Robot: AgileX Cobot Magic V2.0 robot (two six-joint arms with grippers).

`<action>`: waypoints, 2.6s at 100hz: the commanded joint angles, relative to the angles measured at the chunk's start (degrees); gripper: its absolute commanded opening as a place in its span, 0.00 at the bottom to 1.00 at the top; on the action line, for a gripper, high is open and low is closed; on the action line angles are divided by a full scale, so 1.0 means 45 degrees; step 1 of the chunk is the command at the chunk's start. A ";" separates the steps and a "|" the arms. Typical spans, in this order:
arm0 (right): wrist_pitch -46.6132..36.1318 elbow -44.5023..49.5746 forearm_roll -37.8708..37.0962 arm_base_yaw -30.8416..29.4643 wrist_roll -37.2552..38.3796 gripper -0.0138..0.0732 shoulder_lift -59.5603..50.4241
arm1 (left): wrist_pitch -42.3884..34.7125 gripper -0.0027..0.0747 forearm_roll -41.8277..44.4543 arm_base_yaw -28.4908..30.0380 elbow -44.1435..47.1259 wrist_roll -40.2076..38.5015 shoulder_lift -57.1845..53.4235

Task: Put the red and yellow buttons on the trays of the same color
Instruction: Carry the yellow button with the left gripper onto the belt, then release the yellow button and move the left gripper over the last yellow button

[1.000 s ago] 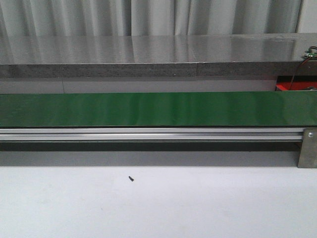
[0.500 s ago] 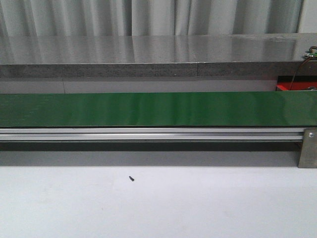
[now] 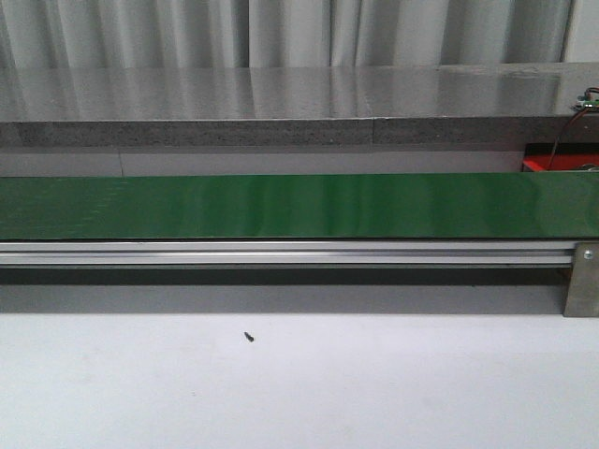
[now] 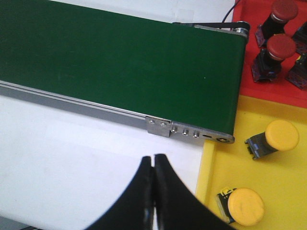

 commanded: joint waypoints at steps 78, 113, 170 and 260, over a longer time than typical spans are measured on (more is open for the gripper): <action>-0.0708 -0.0296 0.0165 0.0023 -0.0067 0.08 -0.0138 | 0.2641 0.20 -0.0806 -0.0920 0.1301 -0.0427 -0.5579; -0.0708 -0.0296 0.0165 0.0023 -0.0067 0.08 -0.0138 | 0.1618 0.20 -0.0529 -0.1553 0.3035 -0.0427 -0.6445; -0.0707 -0.0296 0.0165 0.0023 -0.0067 0.08 -0.0138 | 0.0094 0.20 -0.0498 -0.1756 0.4584 -0.0163 -0.6340; -0.0706 -0.0296 0.0165 0.0023 -0.0067 0.08 -0.0138 | 0.0010 0.69 -0.0874 -0.2266 0.4665 -0.0066 -0.6451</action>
